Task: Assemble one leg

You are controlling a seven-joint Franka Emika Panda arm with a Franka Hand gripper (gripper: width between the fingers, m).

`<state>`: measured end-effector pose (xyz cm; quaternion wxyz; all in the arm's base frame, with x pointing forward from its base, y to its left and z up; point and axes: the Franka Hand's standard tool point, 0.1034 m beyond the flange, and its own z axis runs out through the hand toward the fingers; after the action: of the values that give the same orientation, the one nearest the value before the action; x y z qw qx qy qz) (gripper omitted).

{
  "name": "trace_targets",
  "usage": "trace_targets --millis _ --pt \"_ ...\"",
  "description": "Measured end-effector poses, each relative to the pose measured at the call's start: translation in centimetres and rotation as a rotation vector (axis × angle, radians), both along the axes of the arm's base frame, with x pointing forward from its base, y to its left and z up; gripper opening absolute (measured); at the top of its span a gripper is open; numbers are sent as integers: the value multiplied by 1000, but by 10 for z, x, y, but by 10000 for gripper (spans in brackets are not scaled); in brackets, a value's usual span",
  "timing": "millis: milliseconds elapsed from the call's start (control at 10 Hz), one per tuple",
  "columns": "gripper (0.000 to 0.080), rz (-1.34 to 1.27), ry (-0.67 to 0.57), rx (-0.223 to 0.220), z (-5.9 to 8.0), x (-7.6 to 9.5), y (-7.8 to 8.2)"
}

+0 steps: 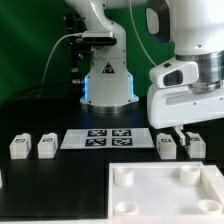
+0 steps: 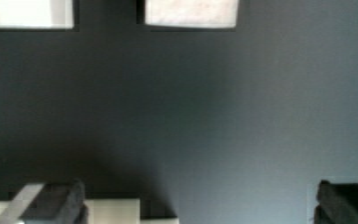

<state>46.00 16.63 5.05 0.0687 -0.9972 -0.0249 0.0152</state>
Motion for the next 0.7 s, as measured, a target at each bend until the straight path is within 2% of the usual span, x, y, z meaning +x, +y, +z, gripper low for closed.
trace_targets --millis 200,300,400,500,700 --pt "649 13 59 -9 0 -3 -1" --pt "649 15 147 -20 0 -8 -1" --pt "649 -16 296 -37 -1 -20 2" --pt "649 -24 429 -34 -2 -25 5" --pt "649 -23 660 -38 -5 -36 2"
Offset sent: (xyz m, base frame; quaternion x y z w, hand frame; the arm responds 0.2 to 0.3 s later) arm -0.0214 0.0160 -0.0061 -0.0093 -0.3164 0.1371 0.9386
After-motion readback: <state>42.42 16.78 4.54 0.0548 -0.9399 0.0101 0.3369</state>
